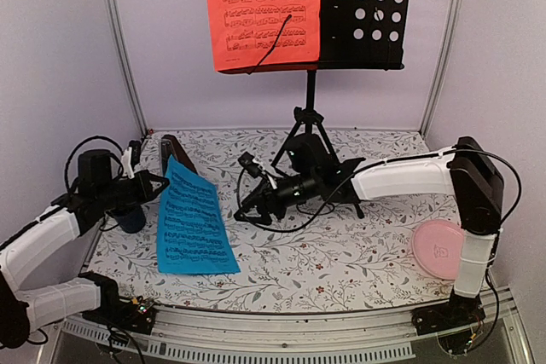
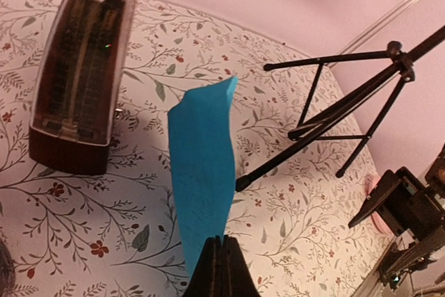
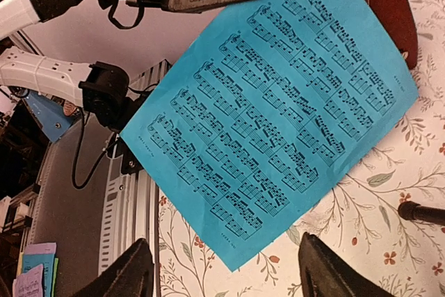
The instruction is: Set up the instrument practice props
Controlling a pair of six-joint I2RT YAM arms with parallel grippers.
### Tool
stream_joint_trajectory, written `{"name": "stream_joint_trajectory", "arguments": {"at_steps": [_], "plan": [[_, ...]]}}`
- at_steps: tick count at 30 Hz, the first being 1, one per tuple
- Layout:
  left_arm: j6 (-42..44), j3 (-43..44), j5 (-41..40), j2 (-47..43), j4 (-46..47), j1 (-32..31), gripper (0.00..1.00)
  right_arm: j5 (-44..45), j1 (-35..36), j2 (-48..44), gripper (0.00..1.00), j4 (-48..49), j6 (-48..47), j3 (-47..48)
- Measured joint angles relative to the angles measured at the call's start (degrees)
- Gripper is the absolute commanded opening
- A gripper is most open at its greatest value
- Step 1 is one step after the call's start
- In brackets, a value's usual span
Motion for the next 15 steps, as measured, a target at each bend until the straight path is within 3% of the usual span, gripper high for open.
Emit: {"name": "stream_joint_trajectory", "arguments": {"at_steps": [9, 15], "plan": [[15.5, 22.7, 6.0, 1.2, -16.6, -10.3, 0.0, 7.1, -0.1, -16.6, 0.9, -6.9, -17.4, -0.4], [22.8, 28.6, 8.7, 4.8, -24.3, -17.8, 0.0, 12.5, 0.2, -26.8, 0.94, -11.4, -28.4, -0.4]]}}
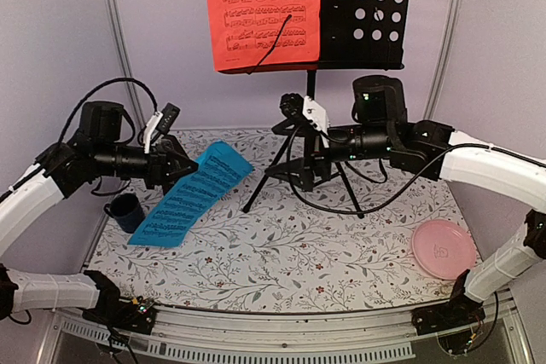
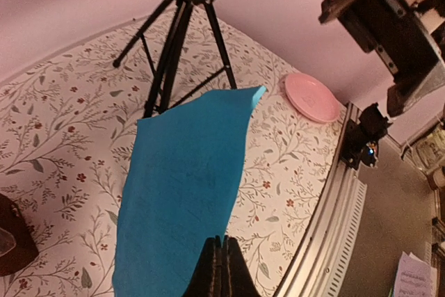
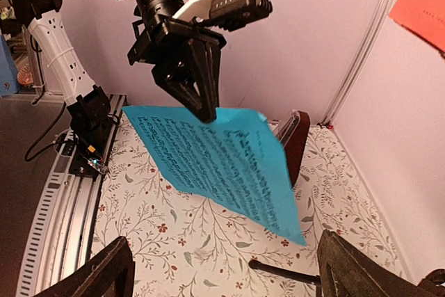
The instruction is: Set up the instrument practice props
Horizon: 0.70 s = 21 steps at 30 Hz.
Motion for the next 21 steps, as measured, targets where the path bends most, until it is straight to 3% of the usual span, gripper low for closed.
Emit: {"name": "stream_joint_trajectory", "arguments": {"at_steps": [8, 21], "plan": [[4.3, 2.6, -0.2, 6.2, -4.9, -11.9, 0.0, 5.7, 2.8, -4.0, 0.94, -11.8, -9.6, 3.1], [7.4, 5.7, 2.6, 13.4, -4.0, -18.4, 0.0, 10.4, 7.5, 2.5, 0.83, -20.8, -12.1, 6.3]]}}
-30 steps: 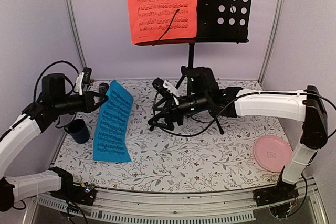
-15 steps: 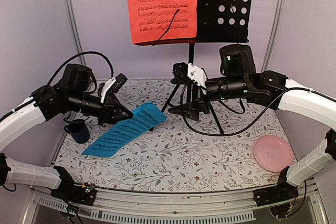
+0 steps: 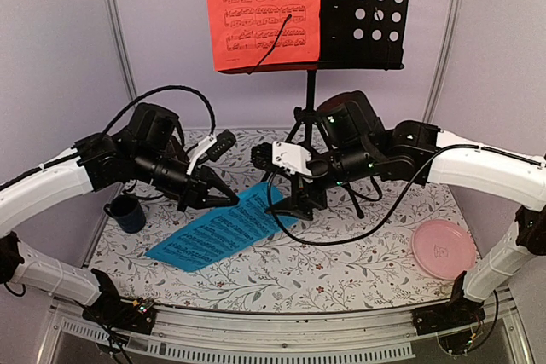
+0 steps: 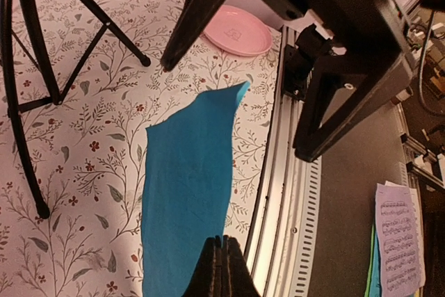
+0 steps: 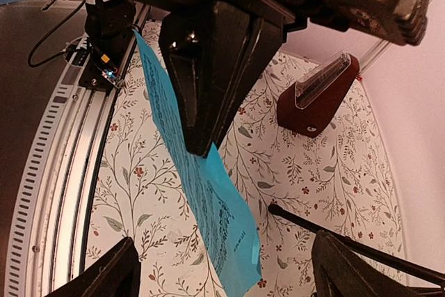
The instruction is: Set up the instrument practice props
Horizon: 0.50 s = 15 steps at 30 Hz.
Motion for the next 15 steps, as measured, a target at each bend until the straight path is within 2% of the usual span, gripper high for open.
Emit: {"name": "stream_joint_trajectory", "arguments": {"at_steps": [4, 7, 15], "plan": [[0.4, 0.4, 1.1, 0.3, 0.2, -0.4, 0.0, 0.0, 0.2, 1.2, 0.72, -0.2, 0.0, 0.0], [0.9, 0.5, 1.6, 1.0, 0.5, -0.8, 0.0, -0.2, 0.2, 2.1, 0.59, -0.2, 0.0, 0.0], [2.4, 0.6, 2.4, 2.6, 1.4, -1.0, 0.0, -0.9, 0.2, 3.6, 0.12, -0.2, 1.1, 0.1]]}}
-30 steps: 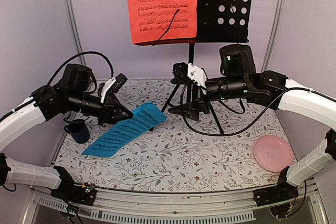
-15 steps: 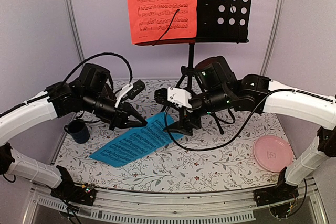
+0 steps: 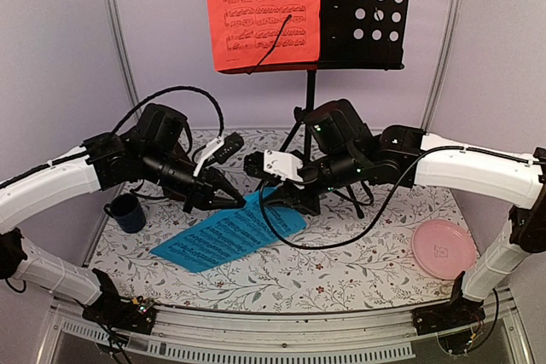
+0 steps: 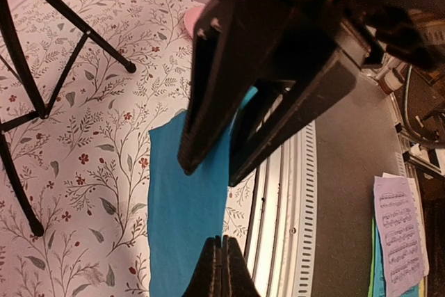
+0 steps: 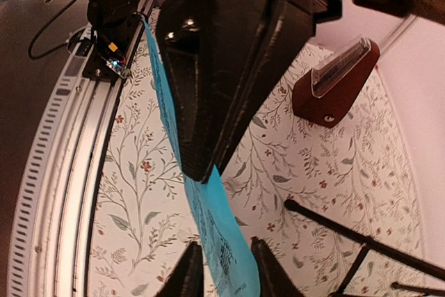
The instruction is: Set up the instrument practice props
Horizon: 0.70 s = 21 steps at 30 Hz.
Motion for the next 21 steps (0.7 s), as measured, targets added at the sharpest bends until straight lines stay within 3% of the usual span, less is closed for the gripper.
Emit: {"name": "stream_joint_trajectory", "arguments": {"at_steps": [2, 7, 11, 15, 21], "plan": [[0.2, 0.0, 0.0, 0.0, 0.7, 0.0, 0.04, 0.0, 0.0, 0.1, 0.02, 0.0, 0.4, 0.0], [0.4, -0.5, -2.7, -0.3, 3.3, 0.3, 0.52, 0.2, 0.0, 0.1, 0.0, 0.1, 2.0, 0.0], [-1.6, -3.5, -3.4, -2.7, 7.2, 3.2, 0.78, 0.2, 0.0, 0.1, 0.0, 0.2, 3.1, -0.3], [-3.9, -7.7, -3.5, -7.0, 11.5, 7.9, 0.88, 0.6, -0.3, -0.3, 0.0, 0.2, 4.0, -1.2], [-7.6, -13.6, -1.6, -12.4, 18.0, 13.3, 0.89, 0.7, -2.6, -2.8, 0.0, 0.1, 5.0, -1.5]]}}
